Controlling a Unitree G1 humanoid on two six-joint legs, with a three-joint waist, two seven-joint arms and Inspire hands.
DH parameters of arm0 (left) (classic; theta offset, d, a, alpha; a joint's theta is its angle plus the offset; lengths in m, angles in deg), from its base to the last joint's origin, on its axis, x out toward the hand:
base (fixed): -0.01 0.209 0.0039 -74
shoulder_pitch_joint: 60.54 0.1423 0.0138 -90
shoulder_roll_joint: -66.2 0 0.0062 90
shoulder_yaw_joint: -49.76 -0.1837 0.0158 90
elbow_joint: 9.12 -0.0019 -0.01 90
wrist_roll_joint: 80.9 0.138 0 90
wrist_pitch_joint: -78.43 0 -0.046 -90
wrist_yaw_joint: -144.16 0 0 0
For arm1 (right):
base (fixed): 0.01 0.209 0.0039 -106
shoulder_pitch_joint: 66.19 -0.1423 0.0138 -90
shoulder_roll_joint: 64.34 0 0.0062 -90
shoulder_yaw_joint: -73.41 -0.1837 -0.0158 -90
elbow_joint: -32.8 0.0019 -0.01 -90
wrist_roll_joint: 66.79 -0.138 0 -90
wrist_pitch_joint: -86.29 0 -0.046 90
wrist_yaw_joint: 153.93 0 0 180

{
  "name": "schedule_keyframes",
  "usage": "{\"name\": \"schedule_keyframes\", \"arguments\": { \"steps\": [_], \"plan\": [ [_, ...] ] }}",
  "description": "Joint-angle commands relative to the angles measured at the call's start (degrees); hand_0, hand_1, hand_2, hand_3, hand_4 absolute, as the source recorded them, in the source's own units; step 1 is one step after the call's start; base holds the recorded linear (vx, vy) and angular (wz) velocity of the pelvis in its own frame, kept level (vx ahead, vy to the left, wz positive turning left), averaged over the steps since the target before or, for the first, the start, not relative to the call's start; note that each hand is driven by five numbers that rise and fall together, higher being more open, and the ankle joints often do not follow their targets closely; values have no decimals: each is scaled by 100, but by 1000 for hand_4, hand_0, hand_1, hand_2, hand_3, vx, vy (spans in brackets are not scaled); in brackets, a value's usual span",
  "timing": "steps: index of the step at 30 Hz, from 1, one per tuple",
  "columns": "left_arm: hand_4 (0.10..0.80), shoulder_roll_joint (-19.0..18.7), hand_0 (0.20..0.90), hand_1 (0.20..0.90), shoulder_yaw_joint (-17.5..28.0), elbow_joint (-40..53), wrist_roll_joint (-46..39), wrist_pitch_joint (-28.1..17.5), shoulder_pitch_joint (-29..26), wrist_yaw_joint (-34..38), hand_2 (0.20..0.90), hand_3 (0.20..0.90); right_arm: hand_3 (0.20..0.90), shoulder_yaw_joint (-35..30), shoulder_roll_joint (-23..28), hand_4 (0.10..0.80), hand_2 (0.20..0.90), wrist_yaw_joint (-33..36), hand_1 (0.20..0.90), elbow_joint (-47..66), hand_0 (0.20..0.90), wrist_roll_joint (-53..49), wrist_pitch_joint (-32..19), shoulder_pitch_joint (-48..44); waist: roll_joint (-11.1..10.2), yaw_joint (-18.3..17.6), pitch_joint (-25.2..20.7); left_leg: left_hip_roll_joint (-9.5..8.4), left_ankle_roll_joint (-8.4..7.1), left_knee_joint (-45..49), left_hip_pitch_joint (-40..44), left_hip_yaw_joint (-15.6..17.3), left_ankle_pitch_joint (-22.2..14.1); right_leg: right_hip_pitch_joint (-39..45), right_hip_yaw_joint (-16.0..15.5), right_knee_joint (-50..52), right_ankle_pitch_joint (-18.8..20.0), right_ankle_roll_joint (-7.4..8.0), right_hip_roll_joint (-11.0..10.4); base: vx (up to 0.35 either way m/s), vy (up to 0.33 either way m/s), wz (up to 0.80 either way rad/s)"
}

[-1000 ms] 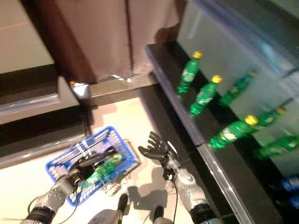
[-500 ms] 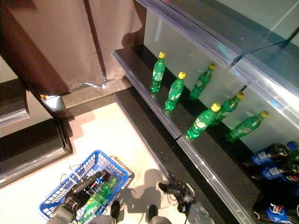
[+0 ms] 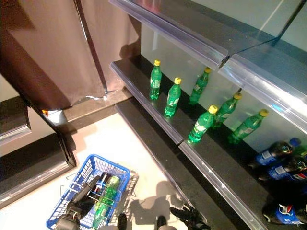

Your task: Pick up the drink and place into the basket.

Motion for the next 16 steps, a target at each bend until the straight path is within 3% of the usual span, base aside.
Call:
{"name": "schedule_keyframes", "arguments": {
  "steps": [1, 16],
  "plan": [
    [100, -165, 300, 300, 454, 598, -605, -1024, -604, -1466, 300, 200, 900, -85, 479, 800, 900, 86, 900, -435, 900, 87, -147, 172, 382, 252, -1122, -389, 56, 292, 201, 64, -915, -107, -167, 26, -221, -234, 457, 0, 0, 0],
    [100, -74, 300, 300, 563, 539, -871, -875, -582, -1611, 300, 200, 900, -58, 426, 800, 900, 67, 900, -430, 900, 142, -172, 171, 405, 269, -1156, -402, 59, 256, 231, 0, -938, -84, -157, 18, -252, -247, 483, 0, 0, 0]
  ]
}}
